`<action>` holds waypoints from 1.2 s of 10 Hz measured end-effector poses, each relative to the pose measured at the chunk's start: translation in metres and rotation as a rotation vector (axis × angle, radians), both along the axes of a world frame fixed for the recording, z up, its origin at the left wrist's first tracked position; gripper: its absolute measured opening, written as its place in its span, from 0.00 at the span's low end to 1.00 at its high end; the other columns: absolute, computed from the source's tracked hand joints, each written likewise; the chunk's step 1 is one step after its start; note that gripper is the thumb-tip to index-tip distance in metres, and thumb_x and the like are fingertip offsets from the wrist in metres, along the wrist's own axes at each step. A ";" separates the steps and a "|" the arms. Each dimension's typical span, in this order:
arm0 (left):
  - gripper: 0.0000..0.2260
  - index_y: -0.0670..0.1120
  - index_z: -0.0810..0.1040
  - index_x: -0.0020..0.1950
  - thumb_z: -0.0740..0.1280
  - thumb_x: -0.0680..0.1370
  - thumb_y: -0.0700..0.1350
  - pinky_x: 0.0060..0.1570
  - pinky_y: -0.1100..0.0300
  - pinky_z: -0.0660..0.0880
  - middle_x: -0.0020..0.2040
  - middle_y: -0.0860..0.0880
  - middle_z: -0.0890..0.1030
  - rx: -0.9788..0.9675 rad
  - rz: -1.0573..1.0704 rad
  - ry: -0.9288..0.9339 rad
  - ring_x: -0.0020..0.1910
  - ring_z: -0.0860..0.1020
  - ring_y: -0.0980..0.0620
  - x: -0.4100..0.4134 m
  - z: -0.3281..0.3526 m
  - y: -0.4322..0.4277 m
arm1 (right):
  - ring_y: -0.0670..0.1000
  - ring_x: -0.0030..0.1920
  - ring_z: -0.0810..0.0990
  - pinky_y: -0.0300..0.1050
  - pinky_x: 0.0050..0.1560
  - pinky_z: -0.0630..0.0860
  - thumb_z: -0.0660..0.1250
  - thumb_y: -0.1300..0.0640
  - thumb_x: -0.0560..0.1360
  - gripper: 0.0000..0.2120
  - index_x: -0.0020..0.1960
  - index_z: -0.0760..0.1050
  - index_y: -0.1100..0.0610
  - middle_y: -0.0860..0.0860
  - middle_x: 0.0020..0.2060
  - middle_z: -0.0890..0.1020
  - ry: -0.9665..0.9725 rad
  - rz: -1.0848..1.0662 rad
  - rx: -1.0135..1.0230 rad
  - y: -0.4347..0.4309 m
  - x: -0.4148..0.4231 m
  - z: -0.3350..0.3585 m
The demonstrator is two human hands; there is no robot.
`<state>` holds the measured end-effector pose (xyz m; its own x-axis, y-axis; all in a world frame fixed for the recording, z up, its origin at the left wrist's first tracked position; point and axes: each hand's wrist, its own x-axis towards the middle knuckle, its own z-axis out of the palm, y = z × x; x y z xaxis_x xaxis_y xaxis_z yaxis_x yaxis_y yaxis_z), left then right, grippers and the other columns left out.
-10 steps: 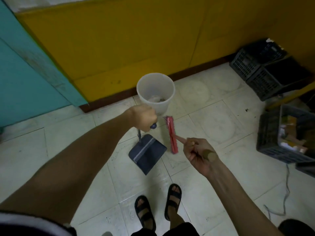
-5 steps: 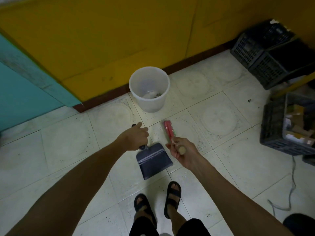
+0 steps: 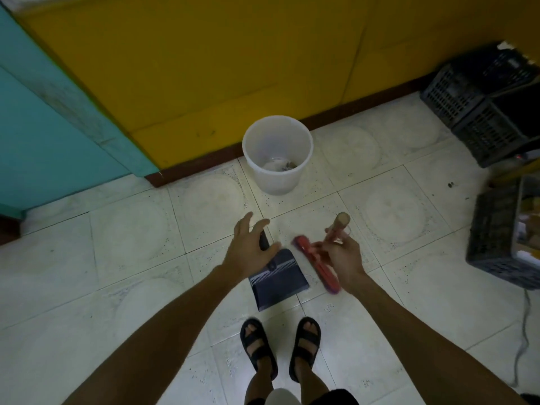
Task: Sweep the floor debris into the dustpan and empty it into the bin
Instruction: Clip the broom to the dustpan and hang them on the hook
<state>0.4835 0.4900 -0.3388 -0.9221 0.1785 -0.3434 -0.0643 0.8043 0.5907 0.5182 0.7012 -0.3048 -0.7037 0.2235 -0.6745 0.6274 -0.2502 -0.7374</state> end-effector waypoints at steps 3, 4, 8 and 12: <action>0.46 0.52 0.41 0.79 0.71 0.74 0.45 0.52 0.50 0.79 0.66 0.42 0.74 0.257 0.273 -0.169 0.55 0.79 0.43 0.002 0.005 0.013 | 0.53 0.31 0.85 0.51 0.39 0.84 0.67 0.58 0.77 0.05 0.42 0.78 0.55 0.58 0.32 0.84 0.182 0.175 0.491 -0.039 -0.041 0.012; 0.46 0.49 0.43 0.78 0.73 0.72 0.49 0.39 0.54 0.79 0.51 0.44 0.81 0.224 0.190 -0.210 0.43 0.81 0.47 0.003 0.006 0.003 | 0.50 0.28 0.84 0.51 0.35 0.84 0.66 0.58 0.76 0.09 0.44 0.79 0.64 0.60 0.31 0.84 0.196 0.276 0.573 -0.052 -0.054 0.023; 0.15 0.48 0.73 0.66 0.56 0.82 0.39 0.43 0.59 0.76 0.51 0.37 0.81 0.428 0.283 -0.246 0.41 0.77 0.50 -0.006 0.000 -0.015 | 0.54 0.26 0.81 0.54 0.31 0.82 0.61 0.47 0.71 0.19 0.31 0.78 0.61 0.54 0.27 0.84 0.241 0.670 0.710 -0.099 -0.095 0.030; 0.22 0.47 0.70 0.65 0.70 0.73 0.47 0.53 0.56 0.79 0.58 0.45 0.79 0.245 0.187 -0.432 0.54 0.79 0.44 -0.041 -0.065 -0.023 | 0.55 0.25 0.81 0.53 0.27 0.81 0.64 0.51 0.74 0.17 0.35 0.79 0.63 0.57 0.24 0.80 0.278 0.764 0.685 -0.112 -0.105 0.034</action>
<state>0.4427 0.4675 -0.4039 -0.7298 0.1469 -0.6677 -0.4727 0.5971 0.6481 0.4129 0.5895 -0.2704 -0.9278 -0.0716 -0.3661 0.2303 0.6623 -0.7130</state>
